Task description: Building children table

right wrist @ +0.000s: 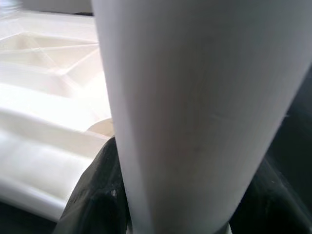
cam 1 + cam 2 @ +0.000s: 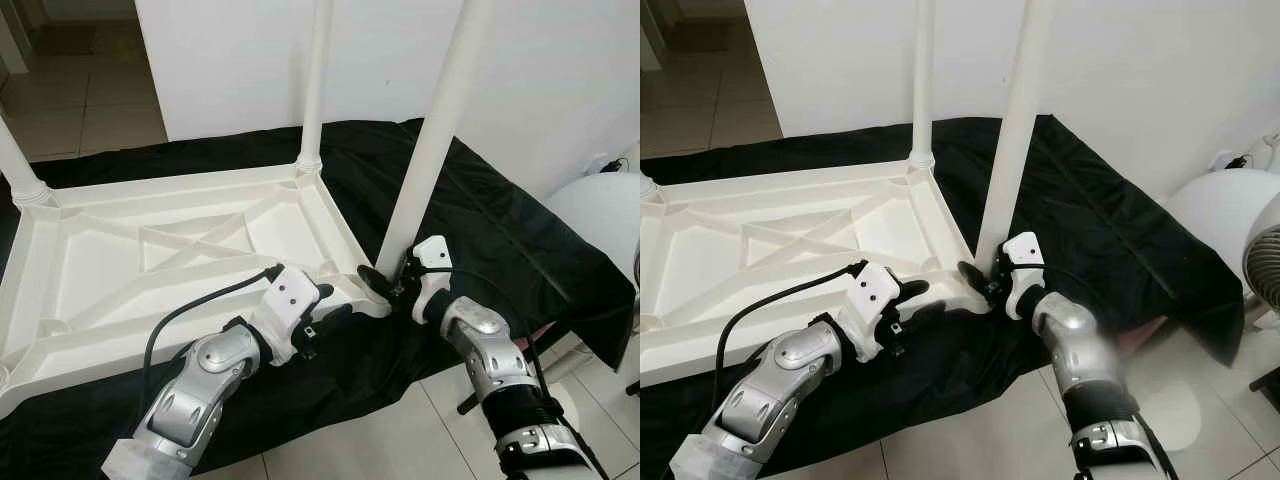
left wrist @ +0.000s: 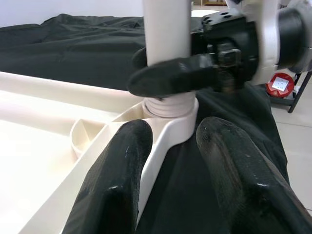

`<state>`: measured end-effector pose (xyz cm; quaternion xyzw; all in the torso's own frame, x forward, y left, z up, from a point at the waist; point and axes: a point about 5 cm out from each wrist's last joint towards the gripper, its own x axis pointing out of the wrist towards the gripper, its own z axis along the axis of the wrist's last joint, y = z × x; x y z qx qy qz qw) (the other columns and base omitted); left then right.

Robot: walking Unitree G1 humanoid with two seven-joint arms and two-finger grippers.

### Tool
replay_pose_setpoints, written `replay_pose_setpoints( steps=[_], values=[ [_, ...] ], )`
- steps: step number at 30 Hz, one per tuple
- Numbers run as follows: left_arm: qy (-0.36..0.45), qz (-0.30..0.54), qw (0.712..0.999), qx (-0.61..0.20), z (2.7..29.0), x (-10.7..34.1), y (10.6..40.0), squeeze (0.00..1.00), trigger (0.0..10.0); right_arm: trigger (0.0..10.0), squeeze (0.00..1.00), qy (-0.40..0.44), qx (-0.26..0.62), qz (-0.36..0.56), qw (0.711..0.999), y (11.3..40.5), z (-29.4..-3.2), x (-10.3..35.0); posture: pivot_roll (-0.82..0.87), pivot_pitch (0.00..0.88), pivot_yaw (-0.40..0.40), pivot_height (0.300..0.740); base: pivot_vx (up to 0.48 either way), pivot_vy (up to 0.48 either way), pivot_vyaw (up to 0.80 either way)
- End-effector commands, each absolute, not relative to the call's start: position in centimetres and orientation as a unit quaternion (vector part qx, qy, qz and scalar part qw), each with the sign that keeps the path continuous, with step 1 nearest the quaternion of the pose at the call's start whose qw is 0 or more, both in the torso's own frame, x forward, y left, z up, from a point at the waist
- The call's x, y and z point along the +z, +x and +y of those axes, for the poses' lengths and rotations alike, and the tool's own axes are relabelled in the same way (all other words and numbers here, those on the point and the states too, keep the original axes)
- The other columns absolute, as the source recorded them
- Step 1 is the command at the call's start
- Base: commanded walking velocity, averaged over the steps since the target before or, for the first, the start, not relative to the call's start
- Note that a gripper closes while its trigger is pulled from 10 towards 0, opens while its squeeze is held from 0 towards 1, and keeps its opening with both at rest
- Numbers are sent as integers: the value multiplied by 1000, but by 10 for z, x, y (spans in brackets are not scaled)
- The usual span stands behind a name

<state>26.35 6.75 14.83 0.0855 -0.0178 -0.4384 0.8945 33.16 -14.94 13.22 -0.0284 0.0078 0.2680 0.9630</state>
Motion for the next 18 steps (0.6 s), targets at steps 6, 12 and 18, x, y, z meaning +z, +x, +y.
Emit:
replay_pose_setpoints(
  steps=[6, 12, 18],
  values=[
    [90, -12, 887, -453, 66, 146, 260, 0, 10000, 10000, 0, 13, 127, 50, 991, 324, -151, 121, -27, 59, -32, 740, 0, 0, 0],
    [90, -13, 887, -452, 67, 147, 260, 0, 10000, 10000, 0, 68, 37, 60, 995, 315, -131, 117, -22, 58, -33, 740, 0, 0, 0],
    [88, -12, 887, -453, 65, 147, 258, 0, 10000, 10000, 0, 94, -16, 54, 994, 308, -95, 126, -11, 55, -35, 740, 0, 0, 0]
  ],
)
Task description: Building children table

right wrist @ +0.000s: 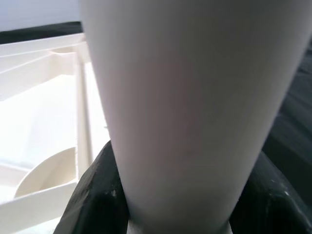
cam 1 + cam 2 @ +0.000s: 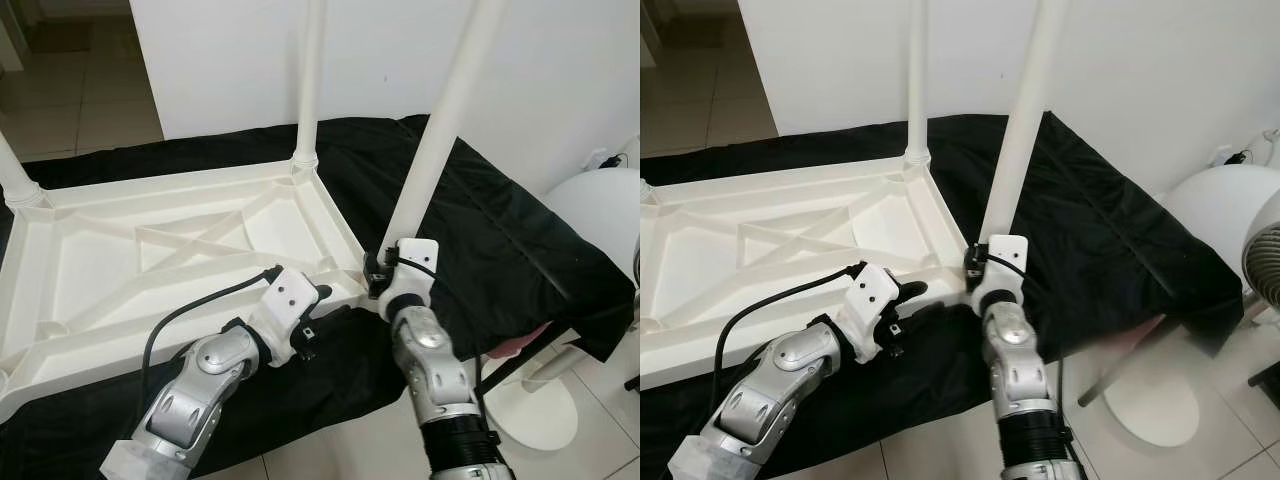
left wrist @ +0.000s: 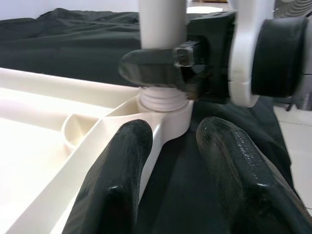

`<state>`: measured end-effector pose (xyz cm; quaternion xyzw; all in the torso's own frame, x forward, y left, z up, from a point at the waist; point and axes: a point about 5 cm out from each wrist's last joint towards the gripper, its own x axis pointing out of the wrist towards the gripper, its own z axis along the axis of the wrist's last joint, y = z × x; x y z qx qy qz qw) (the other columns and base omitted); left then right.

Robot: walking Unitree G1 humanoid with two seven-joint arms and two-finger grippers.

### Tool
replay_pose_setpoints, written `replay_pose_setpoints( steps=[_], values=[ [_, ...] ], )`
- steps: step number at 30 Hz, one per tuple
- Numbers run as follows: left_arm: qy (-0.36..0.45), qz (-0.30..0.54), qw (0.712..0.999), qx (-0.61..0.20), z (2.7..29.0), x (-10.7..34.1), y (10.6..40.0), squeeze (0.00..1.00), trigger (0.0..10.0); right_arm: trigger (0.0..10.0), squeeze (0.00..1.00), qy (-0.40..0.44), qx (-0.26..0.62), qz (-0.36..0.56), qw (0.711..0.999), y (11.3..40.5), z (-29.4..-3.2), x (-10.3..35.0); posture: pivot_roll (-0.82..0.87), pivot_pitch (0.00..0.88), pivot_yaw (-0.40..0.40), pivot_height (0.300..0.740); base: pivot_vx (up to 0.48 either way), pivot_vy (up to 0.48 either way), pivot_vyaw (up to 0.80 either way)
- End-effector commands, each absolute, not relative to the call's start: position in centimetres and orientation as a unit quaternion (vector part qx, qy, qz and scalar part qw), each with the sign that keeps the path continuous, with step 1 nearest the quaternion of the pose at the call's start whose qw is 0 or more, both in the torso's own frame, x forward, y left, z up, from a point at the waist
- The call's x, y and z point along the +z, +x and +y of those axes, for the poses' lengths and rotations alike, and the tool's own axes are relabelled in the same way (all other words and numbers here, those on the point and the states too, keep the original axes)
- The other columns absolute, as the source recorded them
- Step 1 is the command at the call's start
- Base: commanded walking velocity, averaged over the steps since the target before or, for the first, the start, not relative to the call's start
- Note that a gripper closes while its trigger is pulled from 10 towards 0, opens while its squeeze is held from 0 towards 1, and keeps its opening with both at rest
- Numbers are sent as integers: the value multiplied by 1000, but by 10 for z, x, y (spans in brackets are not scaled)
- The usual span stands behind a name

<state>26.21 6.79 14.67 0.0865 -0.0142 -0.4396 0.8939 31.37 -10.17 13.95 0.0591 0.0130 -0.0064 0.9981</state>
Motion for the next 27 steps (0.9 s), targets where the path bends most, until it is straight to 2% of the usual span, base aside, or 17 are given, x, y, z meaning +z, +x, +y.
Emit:
replay_pose_setpoints(
  steps=[1, 8, 9, 10, 17, 18, 20, 21, 24, 26, 27],
  values=[
    [88, -12, 887, -453, 65, 147, 258, 0, 10000, 10000, 0, 94, -16, 54, 994, 308, -95, 126, -11, 55, -35, 740, 0, 0, 0],
    [91, -12, 888, -451, 67, 146, 258, 0, 10000, 10000, 0, 89, -8, 31, 996, 308, -104, 135, -9, 50, -44, 740, 0, 0, 0],
    [91, -12, 888, -450, 67, 147, 259, 0, 10000, 10000, 871, 94, 1, 23, 995, 307, -104, 137, -7, 48, -44, 740, 0, 0, 0],
    [91, -13, 889, -449, 67, 147, 259, 0, 10000, 10000, 1000, 96, 11, 16, 995, 307, -104, 139, -7, 47, -46, 740, 0, 0, 0],
    [90, -14, 889, -448, 66, 146, 258, 0, 10000, 10000, 1000, 76, 35, 2, 997, 305, -119, 141, -14, 41, -53, 740, 0, 0, 0],
    [90, -14, 890, -448, 66, 146, 258, 0, 10000, 10000, 192, 69, 46, 2, 997, 304, -123, 141, -15, 41, -53, 740, 0, 0, 0],
    [89, -14, 890, -447, 66, 147, 258, 0, 10000, 10000, 192, 63, 60, 2, 996, 304, -126, 140, -15, 41, -53, 740, 0, 0, 0],
    [89, -14, 890, -447, 66, 147, 259, 0, 10000, 10000, 0, 60, 79, 0, 995, 303, -130, 139, -15, 41, -53, 740, 0, 0, 0],
    [89, -15, 890, -447, 66, 147, 259, 0, 10000, 10000, 0, 54, 108, -2, 993, 304, -134, 139, -22, 40, -52, 740, 0, 0, 0],
    [88, -16, 890, -448, 65, 147, 260, 0, 10000, 10000, 0, 26, 154, -20, 988, 309, -151, 142, -30, 41, -44, 740, 0, 0, 0],
    [88, -16, 890, -448, 65, 147, 260, 0, 10000, 10000, 0, 26, 154, -20, 988, 309, -151, 142, -30, 41, -44, 740, 0, 0, 0]
  ],
)
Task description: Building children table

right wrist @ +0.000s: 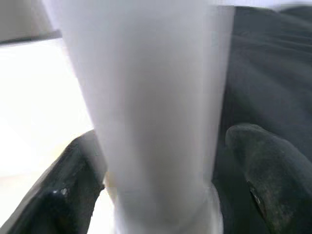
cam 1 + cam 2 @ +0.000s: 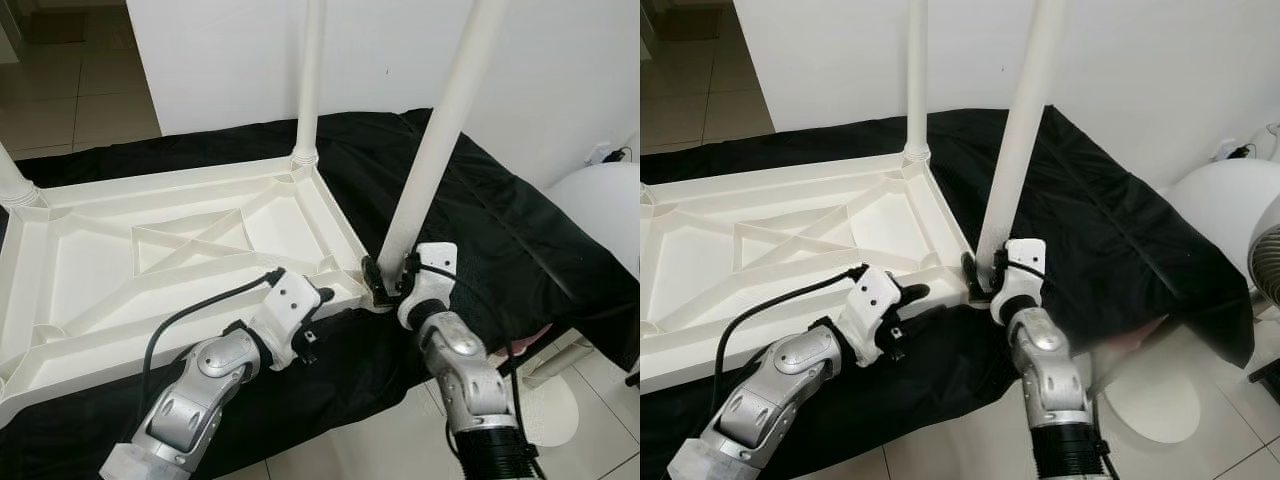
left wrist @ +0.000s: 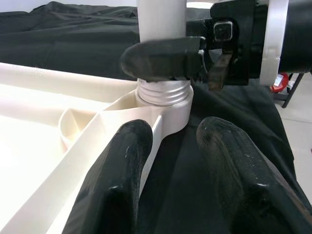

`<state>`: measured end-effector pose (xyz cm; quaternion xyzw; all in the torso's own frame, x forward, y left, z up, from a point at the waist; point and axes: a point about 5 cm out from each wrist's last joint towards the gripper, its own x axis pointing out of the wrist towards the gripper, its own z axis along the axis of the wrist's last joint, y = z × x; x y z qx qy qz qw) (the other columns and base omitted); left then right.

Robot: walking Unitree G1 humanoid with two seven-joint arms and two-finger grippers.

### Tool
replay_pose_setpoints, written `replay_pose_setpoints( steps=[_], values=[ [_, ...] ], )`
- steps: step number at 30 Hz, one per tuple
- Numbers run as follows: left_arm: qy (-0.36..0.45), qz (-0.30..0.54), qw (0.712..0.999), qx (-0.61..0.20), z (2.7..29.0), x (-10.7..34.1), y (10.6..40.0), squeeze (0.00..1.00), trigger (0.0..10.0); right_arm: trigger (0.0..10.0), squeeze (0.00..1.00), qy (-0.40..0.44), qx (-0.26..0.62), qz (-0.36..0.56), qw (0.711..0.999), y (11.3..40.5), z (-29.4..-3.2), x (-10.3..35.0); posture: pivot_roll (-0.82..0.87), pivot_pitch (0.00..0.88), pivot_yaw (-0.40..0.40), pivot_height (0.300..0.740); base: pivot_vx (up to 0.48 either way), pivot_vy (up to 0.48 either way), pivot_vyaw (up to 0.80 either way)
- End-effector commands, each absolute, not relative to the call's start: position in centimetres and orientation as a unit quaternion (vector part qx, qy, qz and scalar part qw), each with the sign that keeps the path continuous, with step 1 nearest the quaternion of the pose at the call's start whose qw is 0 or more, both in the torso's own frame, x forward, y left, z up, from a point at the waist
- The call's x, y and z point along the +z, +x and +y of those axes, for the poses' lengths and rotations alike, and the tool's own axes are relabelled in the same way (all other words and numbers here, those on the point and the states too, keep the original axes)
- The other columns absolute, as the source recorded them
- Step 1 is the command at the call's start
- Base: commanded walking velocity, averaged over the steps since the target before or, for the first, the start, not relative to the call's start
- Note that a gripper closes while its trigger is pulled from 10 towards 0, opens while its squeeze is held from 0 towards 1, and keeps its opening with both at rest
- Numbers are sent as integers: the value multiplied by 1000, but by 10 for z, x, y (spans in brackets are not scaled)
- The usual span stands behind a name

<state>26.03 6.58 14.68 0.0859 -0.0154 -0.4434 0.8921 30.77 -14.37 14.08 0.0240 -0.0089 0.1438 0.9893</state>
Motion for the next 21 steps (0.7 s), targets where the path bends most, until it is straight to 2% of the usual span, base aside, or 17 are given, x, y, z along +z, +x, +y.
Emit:
replay_pose_setpoints(
  steps=[1, 7, 14, 15, 16, 18, 19, 20, 21],
  values=[
    [88, -17, 890, -448, 64, 148, 261, 0, 10000, 10000, 0, 11, 174, -27, 984, 312, -157, 145, -30, 41, -44, 740, 0, 0, 0],
    [88, -18, 891, -446, 65, 149, 262, 0, 10000, 10000, 0, -14, 252, -33, 967, 319, -168, 154, -29, 39, -44, 740, 0, 0, 0],
    [89, -19, 891, -445, 65, 149, 263, 0, 10000, 10000, 0, -32, 284, -30, 958, 323, -169, 156, -29, 38, -45, 740, 0, 0, 0],
    [89, -19, 891, -444, 65, 149, 263, 0, 10000, 10000, 0, -46, 311, -22, 949, 326, -167, 155, -30, 36, -42, 740, 0, 0, 0],
    [89, -21, 891, -444, 65, 150, 264, 0, 10000, 8510, 0, -61, 342, -11, 938, 330, -163, 153, -29, 35, -44, 740, 0, 0, 0],
    [89, -21, 891, -444, 65, 150, 264, 0, 10000, 8510, 0, -61, 342, -11, 938, 330, -163, 153, -29, 35, -44, 740, 0, 0, 0],
    [89, -22, 892, -443, 64, 150, 265, 0, 10000, 5020, 0, -76, 364, -4, 928, 335, -160, 151, -27, 34, -43, 740, 0, 0, 0],
    [89, -23, 892, -443, 64, 151, 265, 0, 10000, 3333, 0, -83, 383, 4, 920, 338, -158, 149, -20, 33, -47, 740, 0, 0, 0],
    [89, -24, 892, -443, 64, 151, 265, 0, 10000, 0, 0, -91, 394, 9, 915, 340, -156, 147, -19, 33, -48, 740, 0, 0, 0]
  ],
)
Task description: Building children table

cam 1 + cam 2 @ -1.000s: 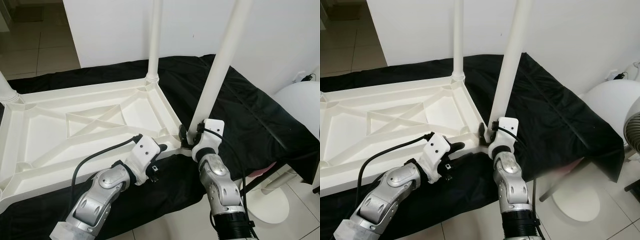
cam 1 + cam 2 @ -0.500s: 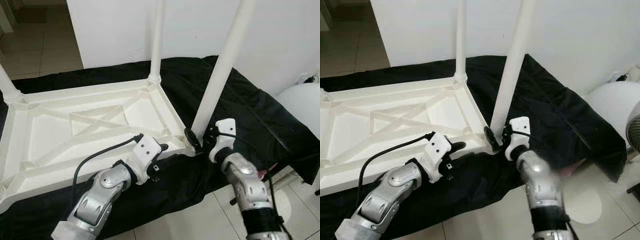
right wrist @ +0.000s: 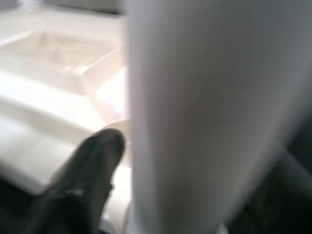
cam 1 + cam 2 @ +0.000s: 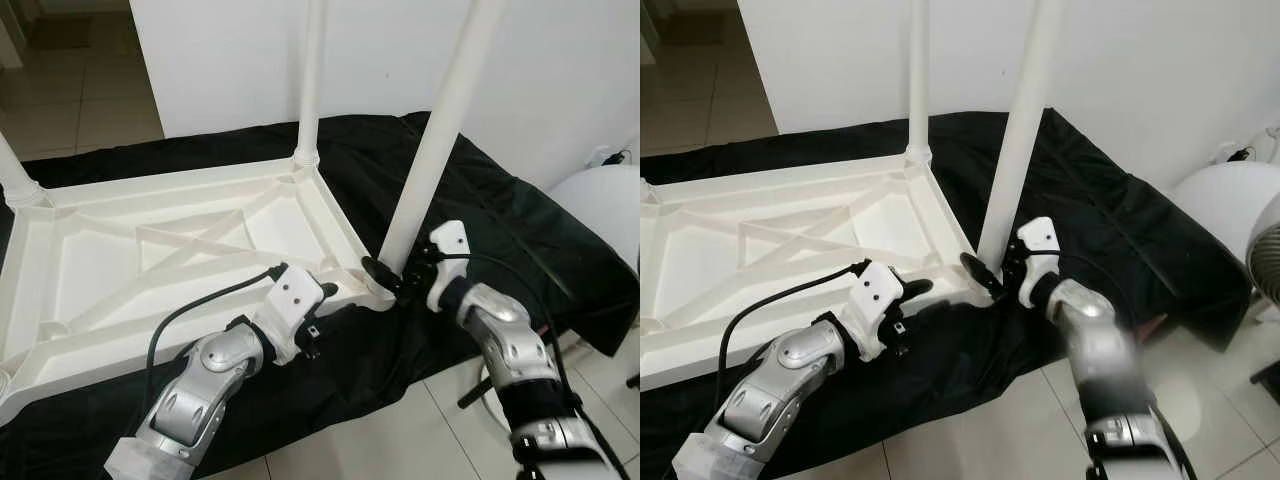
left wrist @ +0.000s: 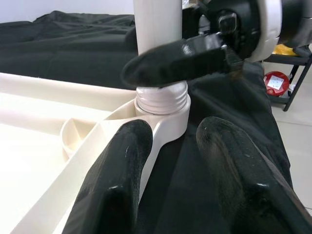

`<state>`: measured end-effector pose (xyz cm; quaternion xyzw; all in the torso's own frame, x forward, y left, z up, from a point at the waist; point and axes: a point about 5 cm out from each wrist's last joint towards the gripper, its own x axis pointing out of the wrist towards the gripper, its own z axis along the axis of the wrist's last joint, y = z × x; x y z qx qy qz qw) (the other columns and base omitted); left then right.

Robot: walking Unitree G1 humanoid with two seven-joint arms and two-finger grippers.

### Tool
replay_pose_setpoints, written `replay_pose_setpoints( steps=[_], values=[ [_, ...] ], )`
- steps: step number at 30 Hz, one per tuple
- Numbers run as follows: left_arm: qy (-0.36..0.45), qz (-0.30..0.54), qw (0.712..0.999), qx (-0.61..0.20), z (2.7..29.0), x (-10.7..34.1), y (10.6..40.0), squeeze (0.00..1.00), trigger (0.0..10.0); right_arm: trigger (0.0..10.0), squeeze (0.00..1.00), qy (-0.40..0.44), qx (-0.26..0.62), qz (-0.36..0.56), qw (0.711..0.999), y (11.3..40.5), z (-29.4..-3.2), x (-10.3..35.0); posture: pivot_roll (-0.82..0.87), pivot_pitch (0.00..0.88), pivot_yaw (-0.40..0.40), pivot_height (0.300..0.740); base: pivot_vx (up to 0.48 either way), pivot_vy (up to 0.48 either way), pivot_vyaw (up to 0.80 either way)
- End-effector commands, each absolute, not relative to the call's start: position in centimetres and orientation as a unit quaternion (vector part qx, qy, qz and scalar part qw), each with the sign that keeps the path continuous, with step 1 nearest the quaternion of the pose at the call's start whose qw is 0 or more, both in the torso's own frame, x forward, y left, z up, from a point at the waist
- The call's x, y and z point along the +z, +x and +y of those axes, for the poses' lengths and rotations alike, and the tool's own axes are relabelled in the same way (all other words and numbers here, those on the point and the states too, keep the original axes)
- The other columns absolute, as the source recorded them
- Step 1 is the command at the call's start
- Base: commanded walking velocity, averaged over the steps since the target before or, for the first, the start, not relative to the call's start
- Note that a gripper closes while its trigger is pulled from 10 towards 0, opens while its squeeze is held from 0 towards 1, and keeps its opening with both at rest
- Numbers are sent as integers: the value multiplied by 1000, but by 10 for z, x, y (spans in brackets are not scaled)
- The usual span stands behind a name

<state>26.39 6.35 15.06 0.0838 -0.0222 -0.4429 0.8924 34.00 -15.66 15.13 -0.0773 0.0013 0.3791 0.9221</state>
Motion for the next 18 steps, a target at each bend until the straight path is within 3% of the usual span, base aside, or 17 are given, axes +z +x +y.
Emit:
replay_pose_setpoints(
  steps=[1, 15, 16, 18],
  values=[
    [89, -24, 892, -443, 64, 151, 265, 0, 10000, 0, 0, -91, 394, 9, 915, 340, -156, 147, -19, 33, -48, 740, 0, 0, 0],
    [85, -24, 894, -438, 63, 151, 263, 0, 10000, 0, 0, -102, 412, 35, 905, 341, -161, 135, -15, 38, -58, 740, 0, 0, 0],
    [85, -24, 894, -438, 63, 151, 263, 0, 10000, 10000, 0, -96, 408, 38, 907, 340, -162, 133, -18, 41, -58, 740, 0, 0, 0],
    [85, -24, 894, -439, 63, 150, 263, 0, 10000, 10000, 0, -88, 405, 37, 909, 340, -162, 132, -22, 43, -57, 740, 0, 0, 0]
  ],
)
